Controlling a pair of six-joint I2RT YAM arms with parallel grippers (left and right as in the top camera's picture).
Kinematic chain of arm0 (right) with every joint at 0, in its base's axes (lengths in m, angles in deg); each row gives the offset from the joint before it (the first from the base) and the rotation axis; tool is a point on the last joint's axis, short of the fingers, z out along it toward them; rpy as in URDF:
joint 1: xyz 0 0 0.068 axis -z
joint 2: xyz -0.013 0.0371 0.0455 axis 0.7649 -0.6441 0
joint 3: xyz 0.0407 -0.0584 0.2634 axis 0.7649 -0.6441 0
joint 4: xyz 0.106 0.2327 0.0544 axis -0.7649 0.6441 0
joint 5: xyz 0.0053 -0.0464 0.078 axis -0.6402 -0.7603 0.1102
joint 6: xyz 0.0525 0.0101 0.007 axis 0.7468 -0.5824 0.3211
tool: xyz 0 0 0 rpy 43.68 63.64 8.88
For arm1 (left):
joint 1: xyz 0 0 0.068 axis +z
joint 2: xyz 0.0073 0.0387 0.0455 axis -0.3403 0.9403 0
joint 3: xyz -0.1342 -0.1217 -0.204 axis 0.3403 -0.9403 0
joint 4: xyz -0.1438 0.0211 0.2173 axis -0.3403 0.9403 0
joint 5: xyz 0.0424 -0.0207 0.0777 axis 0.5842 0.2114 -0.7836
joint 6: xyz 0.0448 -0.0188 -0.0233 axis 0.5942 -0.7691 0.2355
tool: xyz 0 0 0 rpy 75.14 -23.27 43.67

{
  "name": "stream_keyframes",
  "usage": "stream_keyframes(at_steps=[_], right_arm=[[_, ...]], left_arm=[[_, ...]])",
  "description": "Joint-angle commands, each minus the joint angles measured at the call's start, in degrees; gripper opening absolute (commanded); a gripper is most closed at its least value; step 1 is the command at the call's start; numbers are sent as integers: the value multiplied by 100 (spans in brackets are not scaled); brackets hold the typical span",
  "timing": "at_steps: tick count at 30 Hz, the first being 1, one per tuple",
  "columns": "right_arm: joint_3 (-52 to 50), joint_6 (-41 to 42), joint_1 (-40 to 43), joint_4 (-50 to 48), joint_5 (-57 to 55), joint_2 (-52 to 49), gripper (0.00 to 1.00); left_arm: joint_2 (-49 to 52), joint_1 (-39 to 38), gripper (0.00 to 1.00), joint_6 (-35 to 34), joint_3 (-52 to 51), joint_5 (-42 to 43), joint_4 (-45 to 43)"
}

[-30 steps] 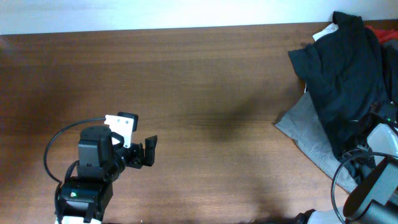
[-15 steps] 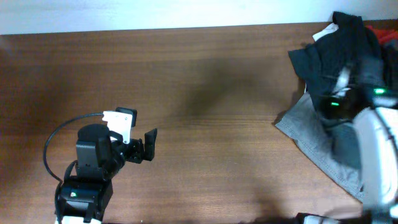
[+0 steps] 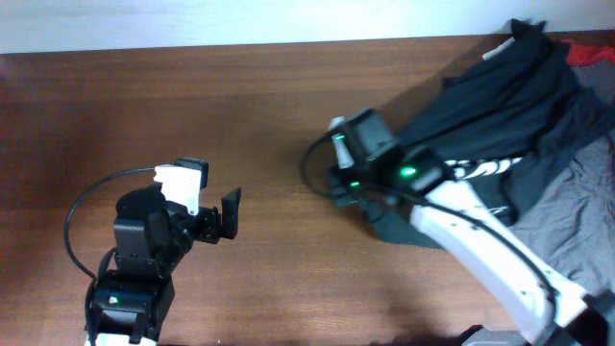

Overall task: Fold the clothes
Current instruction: 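Pull the black t-shirt left out of the pile with the right gripper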

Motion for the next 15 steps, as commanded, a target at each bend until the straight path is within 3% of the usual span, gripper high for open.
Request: stream_keyframes(at_steps=[1,2,3,4,6,10,15], right_arm=[[46,111,-278,-487,151,-293,4],[46,111,-286,-686,153,-365,6],[46,111,-286,-892,127,-417,13],[46,107,-262,-1054,37,-455,32],[57,107,-181,-1213,-238,-446,45],[264,111,232,-715,-708,-238,58],[549,109,1150,398,-949,256,61]], left_arm=[[22,-22,99,-59,131,-61,-28],[42,-22,99,-59,129,-61,-26],[61,-22,99,-59,129,-59,-22],[85,-22,99,-59,129,-57,-9],[138,-22,99,-59,129,22,13],[306,-24,99,-59,129,514,11],[673,-103,99,-61,129,1049,9]])
